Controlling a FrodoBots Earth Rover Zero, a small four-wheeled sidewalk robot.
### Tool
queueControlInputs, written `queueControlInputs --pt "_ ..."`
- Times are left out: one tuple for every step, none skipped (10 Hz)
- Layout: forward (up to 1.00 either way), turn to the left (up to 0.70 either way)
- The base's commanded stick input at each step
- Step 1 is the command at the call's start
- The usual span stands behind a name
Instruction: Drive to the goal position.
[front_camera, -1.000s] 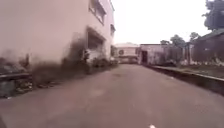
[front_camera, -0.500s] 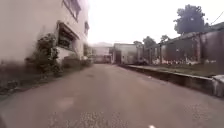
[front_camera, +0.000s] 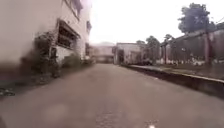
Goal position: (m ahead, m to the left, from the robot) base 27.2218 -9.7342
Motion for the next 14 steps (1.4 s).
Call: queueControlInputs --pt "0.70 0.10" --pt "0.70 0.09" --pt "0.70 0.10" --pt "0.70 0.09" --pt "0.70 0.02" --pt "0.70 -0.31" --pt "0.70 -0.32" --pt "0.70 -0.32" --pt "0.70 -0.32" --pt "0.70 -0.31" --pt "0.70 -0.32" --pt "0.70 -0.33" --pt "0.70 -0.32" --pt "0.70 -0.35"
